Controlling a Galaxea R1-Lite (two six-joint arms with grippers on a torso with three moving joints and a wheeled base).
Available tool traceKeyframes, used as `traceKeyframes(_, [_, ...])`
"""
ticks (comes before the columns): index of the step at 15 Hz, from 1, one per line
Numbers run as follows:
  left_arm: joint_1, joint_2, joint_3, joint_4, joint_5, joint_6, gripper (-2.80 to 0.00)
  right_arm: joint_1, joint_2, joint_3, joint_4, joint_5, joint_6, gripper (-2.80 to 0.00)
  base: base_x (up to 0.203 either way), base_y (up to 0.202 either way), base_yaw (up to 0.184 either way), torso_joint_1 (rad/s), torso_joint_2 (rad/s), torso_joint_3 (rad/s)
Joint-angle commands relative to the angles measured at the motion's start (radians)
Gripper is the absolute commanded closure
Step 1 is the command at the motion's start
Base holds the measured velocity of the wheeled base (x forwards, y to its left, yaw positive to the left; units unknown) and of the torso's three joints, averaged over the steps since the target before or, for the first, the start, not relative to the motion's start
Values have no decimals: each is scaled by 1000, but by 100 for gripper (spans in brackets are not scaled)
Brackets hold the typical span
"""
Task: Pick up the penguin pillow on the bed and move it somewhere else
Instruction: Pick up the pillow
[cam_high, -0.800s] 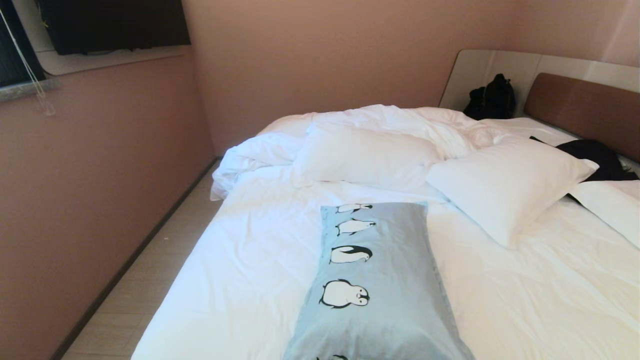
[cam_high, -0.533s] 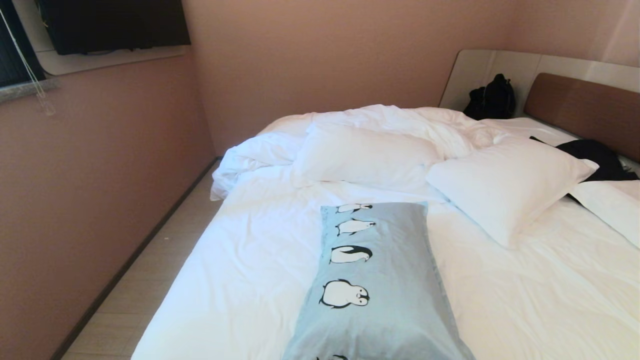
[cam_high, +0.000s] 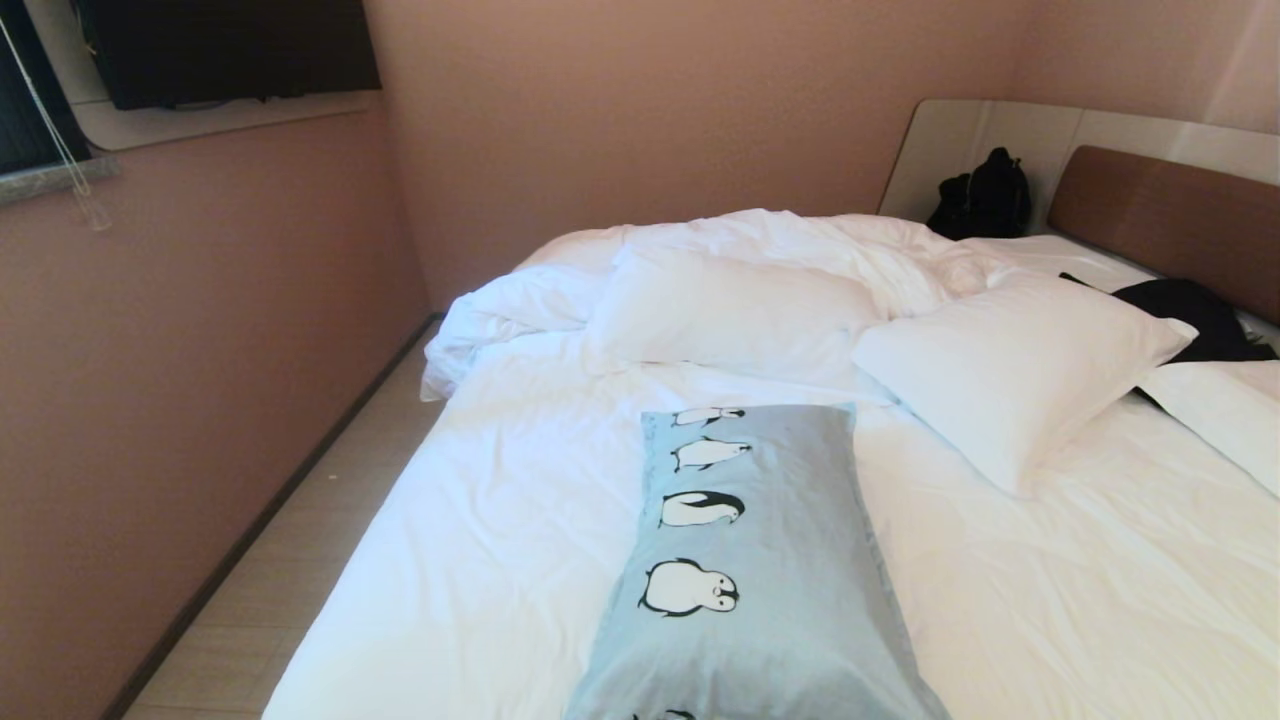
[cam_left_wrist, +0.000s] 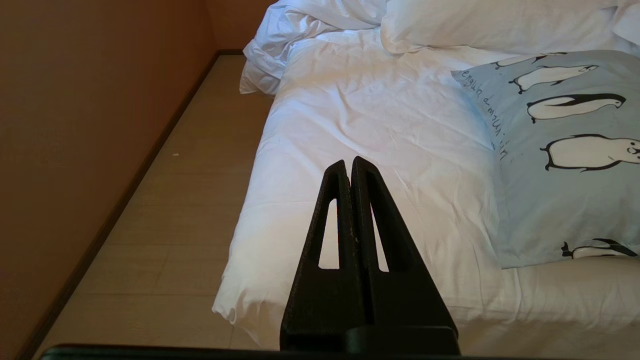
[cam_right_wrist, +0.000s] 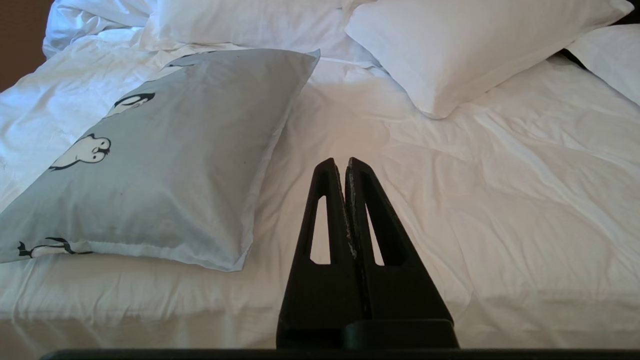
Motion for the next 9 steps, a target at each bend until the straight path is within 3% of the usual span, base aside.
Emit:
traceKeyframes(1, [0,0,0,-1,0,0,0,0,0,0,4,2,-5,0,0,0,0,0,0,0])
traceKeyframes(5, [0,0,0,-1,0,0,0,0,2,-38,20,5,-19,0,0,0,0,0,0,0])
traceKeyframes(9, [0,0,0,-1,0,0,0,0,140,-208,120,45,-16,0,0,0,0,0,0,0])
